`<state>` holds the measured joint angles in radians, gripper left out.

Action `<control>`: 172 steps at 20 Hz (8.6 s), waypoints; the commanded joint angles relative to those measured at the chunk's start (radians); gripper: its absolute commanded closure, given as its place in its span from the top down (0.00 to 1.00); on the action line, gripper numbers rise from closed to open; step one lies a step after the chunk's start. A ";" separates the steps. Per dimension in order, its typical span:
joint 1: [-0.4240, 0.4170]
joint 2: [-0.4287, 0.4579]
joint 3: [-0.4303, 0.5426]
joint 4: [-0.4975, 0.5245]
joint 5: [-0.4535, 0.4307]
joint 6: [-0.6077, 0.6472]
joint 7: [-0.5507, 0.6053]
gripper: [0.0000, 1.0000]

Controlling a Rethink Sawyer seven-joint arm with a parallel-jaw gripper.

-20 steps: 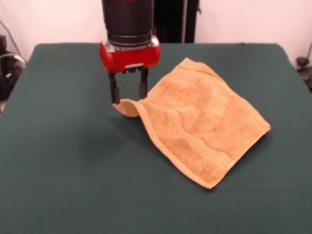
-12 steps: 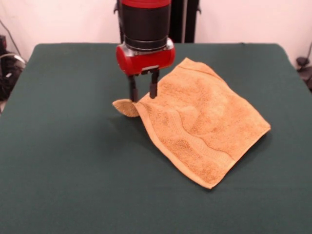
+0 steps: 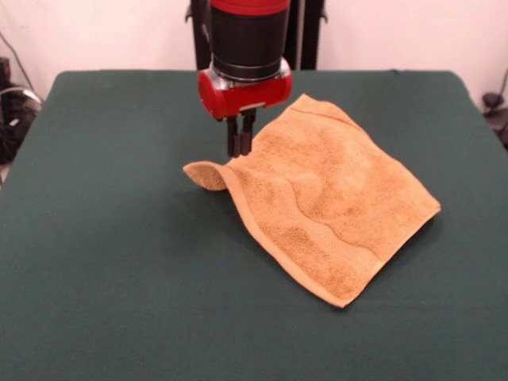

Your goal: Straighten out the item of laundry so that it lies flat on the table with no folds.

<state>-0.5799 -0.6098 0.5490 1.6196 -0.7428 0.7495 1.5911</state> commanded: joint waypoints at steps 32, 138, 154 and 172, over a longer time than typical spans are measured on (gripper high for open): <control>-0.004 0.086 0.050 -0.006 -0.053 0.073 -0.239 0.00; -0.014 0.079 0.032 0.008 -0.076 0.012 -0.172 0.00; -0.004 0.077 0.014 0.009 -0.070 0.025 -0.138 0.00; -0.003 0.068 0.018 0.002 -0.057 0.010 -0.111 1.00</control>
<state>-0.6120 -0.5871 0.5485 1.6155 -0.7834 0.7493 1.5911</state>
